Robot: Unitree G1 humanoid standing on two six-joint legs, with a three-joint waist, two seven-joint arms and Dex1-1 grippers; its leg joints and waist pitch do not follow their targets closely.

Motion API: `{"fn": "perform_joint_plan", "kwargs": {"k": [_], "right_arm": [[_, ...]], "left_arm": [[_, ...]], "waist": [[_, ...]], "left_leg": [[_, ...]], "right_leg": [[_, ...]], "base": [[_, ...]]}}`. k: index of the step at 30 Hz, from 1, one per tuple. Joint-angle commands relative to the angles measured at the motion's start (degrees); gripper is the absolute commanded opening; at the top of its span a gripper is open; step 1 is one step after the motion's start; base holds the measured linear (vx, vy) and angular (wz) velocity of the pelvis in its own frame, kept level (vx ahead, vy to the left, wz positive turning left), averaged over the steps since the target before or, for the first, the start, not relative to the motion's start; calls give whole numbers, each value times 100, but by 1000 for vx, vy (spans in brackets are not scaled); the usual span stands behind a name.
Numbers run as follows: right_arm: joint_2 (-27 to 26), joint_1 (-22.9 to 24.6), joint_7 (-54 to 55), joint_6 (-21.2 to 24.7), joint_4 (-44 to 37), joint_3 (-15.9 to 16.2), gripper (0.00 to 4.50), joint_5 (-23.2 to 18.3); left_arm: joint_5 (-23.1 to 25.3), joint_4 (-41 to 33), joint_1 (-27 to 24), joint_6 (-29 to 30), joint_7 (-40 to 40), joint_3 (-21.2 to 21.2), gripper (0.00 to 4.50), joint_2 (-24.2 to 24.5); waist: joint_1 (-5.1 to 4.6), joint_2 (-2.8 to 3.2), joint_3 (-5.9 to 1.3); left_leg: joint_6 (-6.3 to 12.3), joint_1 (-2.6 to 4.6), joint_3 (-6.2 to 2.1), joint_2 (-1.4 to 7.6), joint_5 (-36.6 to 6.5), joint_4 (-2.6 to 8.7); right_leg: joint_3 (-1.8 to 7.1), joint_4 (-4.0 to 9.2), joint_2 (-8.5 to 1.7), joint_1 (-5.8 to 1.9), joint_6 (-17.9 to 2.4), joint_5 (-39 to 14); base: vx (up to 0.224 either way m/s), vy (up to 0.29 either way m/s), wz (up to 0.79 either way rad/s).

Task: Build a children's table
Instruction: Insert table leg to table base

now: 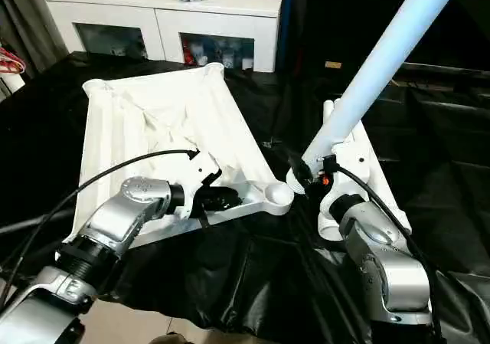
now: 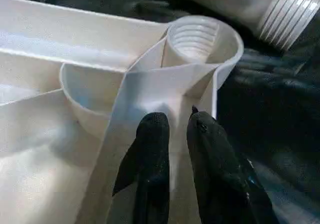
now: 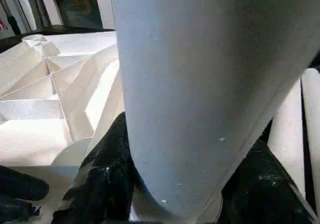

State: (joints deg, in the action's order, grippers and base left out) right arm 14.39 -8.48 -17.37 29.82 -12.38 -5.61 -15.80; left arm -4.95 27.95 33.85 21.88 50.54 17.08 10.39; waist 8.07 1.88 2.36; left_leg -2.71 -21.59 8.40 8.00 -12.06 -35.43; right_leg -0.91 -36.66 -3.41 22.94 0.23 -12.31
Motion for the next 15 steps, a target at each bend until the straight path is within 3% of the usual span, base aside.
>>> {"fn": "perform_joint_plan", "kwargs": {"k": [1, 7, 15], "right_arm": [[51, 3, -9, 71, -81, 38, 189, 10], [64, 31, -12, 78, -93, 63, 189, 20], [74, 18, -31, 97, -74, 105, 189, 28]], "left_arm": [[-163, -42, 15, 150, 105, -103, 87, -44], [-194, -142, -10, 195, 201, -110, 158, -10], [18, -127, -144, 191, 327, 173, 164, 174]], "waist": [[-22, -60, -306], [-21, -65, -300], [-27, -66, -298]], "left_leg": [[92, 38, -129, 412, -738, 483], [158, 33, -128, 414, -711, 484], [151, 40, -129, 428, -694, 510]], "right_leg": [[249, 468, -492, -274, -1129, -440], [247, 478, -494, -283, -1136, -399], [245, 485, -493, -275, -1066, -452]], "base": [[0, 0, 0], [0, 0, 0], [0, 0, 0]]}}
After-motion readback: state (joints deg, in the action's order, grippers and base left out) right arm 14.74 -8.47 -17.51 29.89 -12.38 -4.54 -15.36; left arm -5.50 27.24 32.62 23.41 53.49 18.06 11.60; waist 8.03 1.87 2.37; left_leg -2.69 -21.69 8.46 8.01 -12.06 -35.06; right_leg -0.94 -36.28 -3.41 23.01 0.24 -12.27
